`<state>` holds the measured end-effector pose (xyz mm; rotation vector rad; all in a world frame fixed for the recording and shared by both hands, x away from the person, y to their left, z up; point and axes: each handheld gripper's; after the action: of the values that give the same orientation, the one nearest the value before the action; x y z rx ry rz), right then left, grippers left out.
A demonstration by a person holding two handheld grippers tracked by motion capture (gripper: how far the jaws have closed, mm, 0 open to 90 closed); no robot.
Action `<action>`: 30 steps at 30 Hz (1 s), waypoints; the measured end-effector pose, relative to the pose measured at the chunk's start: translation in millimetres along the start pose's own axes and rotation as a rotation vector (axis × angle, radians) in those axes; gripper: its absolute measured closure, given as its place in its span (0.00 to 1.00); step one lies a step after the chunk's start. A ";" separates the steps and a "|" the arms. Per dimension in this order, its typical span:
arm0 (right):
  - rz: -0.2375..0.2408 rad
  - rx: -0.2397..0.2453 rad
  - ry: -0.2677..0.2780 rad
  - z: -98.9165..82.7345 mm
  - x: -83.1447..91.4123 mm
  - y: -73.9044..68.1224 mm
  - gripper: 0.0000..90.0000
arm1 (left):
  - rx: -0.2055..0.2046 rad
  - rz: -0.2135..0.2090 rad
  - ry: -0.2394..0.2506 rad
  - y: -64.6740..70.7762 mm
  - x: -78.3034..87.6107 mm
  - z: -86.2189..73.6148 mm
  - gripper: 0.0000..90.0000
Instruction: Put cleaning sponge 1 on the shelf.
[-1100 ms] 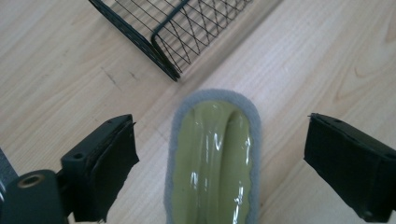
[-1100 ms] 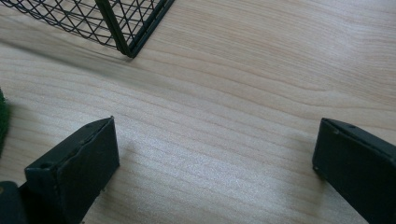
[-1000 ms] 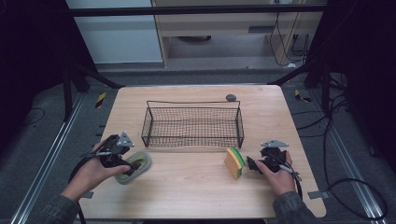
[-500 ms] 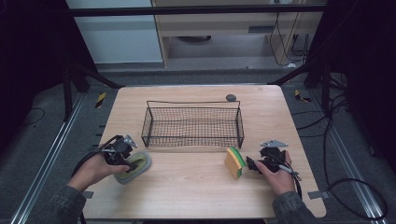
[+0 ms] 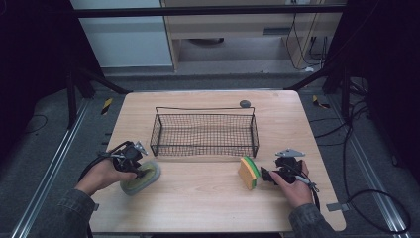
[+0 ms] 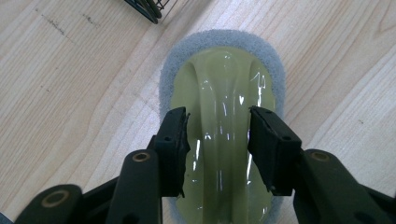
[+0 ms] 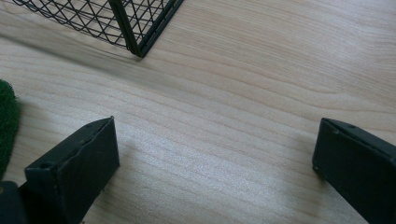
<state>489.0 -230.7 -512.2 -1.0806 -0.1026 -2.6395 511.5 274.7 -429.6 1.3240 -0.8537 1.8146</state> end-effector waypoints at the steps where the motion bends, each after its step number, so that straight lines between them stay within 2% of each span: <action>1: 0.000 0.001 0.000 0.0 0.0 -0.3 0.01 | -0.004 -0.004 -0.005 0.1 -0.3 0.4 0.63; 5: 0.004 0.005 -0.003 0.4 -0.1 -0.2 0.01 | -0.003 -0.002 -0.022 -1.4 -2.0 0.4 0.67; 10: 0.003 0.004 -0.001 0.1 -0.1 -0.6 0.01 | -0.017 -0.006 -0.035 -0.2 -2.5 0.8 0.78; 12: 0.006 -0.002 0.000 0.0 0.0 -0.9 0.01 | -0.034 0.013 -0.034 3.1 0.0 1.0 0.78; 18: 0.008 0.000 0.006 -0.7 0.0 -0.6 0.01 | -0.078 0.046 0.014 14.6 14.9 -1.1 0.78; 19: 0.008 0.000 0.006 -0.7 0.0 -0.6 0.01 | -0.103 0.067 0.036 19.8 21.4 -0.7 0.78; 21: 0.008 0.000 0.006 -0.7 0.0 -0.6 0.01 | -0.112 0.073 0.048 22.6 24.6 -0.2 0.78; 22: 0.011 0.003 0.006 -0.9 0.2 -0.4 0.01 | -0.136 0.092 0.073 28.3 31.6 0.8 0.78; 23: 0.012 0.010 0.006 -1.2 0.4 0.2 0.01 | -0.136 0.092 0.073 28.3 31.6 0.8 0.78; 24: 0.012 0.013 0.007 -1.4 0.5 0.4 0.01 | -0.157 0.113 0.094 33.1 39.3 2.2 0.78; 27: 0.012 0.012 0.007 -1.5 0.6 0.3 0.01 | -0.167 0.136 0.105 34.5 46.7 4.5 0.78; 30: 0.013 0.009 0.003 -1.0 0.5 -0.2 0.01 | -0.178 0.169 0.141 29.8 61.2 13.4 0.78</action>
<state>488.0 -230.9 -512.6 -1.0712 -0.1064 -2.6267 479.8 258.3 -370.2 1.0257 -1.0489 1.8869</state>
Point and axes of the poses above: each handheld gripper's, and its own axes: x roughly backward along the jaws, z roughly out of its top, y roughly to its right, and after that the axes turned 4 degrees about -x, right-handed
